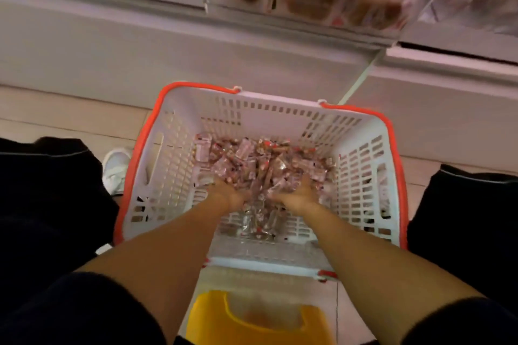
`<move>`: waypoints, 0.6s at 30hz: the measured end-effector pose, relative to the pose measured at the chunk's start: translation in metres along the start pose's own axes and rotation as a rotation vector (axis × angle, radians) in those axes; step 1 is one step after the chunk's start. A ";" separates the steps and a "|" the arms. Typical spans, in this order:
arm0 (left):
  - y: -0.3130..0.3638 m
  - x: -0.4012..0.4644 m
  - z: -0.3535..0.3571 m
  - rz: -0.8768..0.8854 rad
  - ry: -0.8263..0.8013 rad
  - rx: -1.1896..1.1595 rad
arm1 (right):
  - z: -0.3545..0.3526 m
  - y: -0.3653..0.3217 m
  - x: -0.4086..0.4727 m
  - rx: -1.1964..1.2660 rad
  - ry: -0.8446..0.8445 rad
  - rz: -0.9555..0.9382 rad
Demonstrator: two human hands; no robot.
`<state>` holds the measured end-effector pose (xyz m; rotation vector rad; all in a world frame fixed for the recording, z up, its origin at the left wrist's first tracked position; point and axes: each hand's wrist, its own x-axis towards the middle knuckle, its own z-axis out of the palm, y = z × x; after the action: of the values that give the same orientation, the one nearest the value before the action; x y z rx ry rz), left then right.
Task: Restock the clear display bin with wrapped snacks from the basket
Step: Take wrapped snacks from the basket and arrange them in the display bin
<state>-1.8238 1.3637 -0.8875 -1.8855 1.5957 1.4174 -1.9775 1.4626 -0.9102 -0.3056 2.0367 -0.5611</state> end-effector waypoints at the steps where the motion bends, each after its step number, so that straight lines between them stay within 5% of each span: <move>1: 0.000 0.006 0.003 0.005 0.002 -0.076 | 0.003 -0.005 0.007 0.019 0.029 0.023; 7: 0.004 0.032 0.008 0.063 0.094 -0.150 | 0.020 -0.009 0.028 -0.228 0.058 -0.154; 18: 0.002 0.040 0.010 0.066 -0.014 -0.055 | 0.006 -0.020 0.026 0.004 -0.062 -0.045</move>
<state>-1.8342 1.3467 -0.9242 -1.8647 1.6428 1.5131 -1.9851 1.4328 -0.9224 -0.3633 1.9724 -0.5762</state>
